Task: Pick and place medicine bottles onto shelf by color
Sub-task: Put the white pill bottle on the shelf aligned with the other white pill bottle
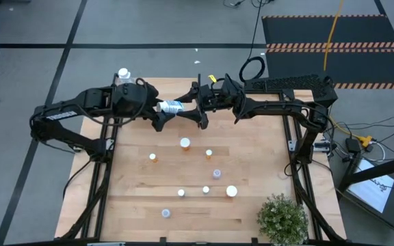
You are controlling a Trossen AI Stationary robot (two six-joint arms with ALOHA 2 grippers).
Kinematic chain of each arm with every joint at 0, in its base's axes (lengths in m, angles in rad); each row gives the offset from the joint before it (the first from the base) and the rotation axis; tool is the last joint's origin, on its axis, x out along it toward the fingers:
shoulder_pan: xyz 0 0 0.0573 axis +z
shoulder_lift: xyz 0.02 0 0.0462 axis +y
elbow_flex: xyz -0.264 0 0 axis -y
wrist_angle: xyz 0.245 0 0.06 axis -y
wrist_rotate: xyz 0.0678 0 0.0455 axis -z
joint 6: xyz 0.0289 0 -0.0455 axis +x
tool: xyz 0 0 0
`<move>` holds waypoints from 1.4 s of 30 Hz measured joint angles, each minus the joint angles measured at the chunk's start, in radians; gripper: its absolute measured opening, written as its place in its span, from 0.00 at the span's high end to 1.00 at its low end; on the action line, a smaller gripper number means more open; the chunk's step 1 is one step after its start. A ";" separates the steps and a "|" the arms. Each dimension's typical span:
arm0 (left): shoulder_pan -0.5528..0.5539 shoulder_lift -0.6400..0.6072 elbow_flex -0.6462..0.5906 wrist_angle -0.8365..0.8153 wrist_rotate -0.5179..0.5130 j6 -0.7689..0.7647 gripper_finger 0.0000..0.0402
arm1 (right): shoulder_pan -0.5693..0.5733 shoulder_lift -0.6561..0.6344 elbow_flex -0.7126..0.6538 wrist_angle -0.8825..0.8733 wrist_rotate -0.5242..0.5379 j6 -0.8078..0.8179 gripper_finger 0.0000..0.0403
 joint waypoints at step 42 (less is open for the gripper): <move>0.083 -0.050 -0.001 -0.339 0.033 -0.097 0.39 | -0.022 -0.143 0.000 -0.711 0.006 -0.292 0.20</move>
